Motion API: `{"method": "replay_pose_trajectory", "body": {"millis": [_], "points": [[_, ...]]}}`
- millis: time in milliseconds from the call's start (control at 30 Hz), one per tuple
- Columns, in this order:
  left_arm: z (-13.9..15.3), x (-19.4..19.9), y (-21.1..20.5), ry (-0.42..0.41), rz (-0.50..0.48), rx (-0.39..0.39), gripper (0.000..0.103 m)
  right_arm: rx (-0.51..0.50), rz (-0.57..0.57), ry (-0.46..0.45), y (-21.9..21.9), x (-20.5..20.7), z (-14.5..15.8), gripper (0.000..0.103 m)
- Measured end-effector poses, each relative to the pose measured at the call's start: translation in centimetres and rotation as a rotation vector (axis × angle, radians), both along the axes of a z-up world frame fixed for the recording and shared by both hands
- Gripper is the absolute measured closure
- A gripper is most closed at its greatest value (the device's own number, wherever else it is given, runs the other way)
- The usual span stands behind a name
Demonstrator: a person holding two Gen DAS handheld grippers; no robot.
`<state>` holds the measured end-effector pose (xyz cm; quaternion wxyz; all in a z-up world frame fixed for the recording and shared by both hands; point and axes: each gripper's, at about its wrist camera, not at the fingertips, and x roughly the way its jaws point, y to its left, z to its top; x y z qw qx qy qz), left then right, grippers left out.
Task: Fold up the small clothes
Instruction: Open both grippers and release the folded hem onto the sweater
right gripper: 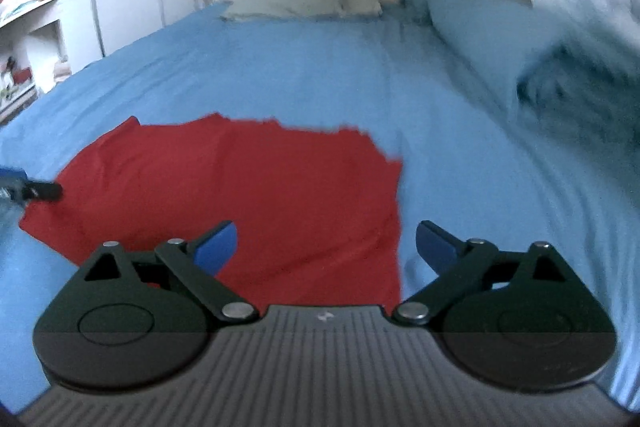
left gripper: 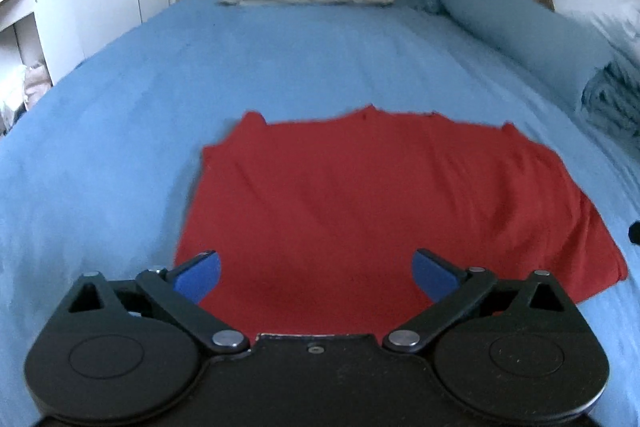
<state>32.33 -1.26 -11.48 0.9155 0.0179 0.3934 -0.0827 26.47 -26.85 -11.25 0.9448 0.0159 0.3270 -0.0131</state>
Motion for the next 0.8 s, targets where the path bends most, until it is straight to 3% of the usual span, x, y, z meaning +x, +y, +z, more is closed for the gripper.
{"method": "replay_pose_trajectory", "body": {"millis": [167,267,500,600,800], "points": [[-0.6,0.0,-1.3,0.063,-0.017,-0.050,0.000,0.082,-0.154,0.091,0.6,-2.7,-2.2,0.000],[-0.9,0.1,-2.3,0.078,-0.047,-0.066,0.000,0.190,-0.224,0.129,-0.1,-3.6,-4.5,0.000],[-1.7,1.4,-5.7,0.099,-0.098,-0.057,0.000,0.428,-0.371,0.027,-2.3,-4.7,-8.0,0.000],[-1.9,1.7,-6.4,0.108,-0.112,-0.067,0.000,0.477,-0.390,-0.028,-3.2,-4.3,-8.4,0.008],[-1.4,2.3,-7.8,0.089,-0.141,-0.053,0.000,0.533,-0.426,-0.052,-5.0,-3.0,-9.0,0.023]]}}
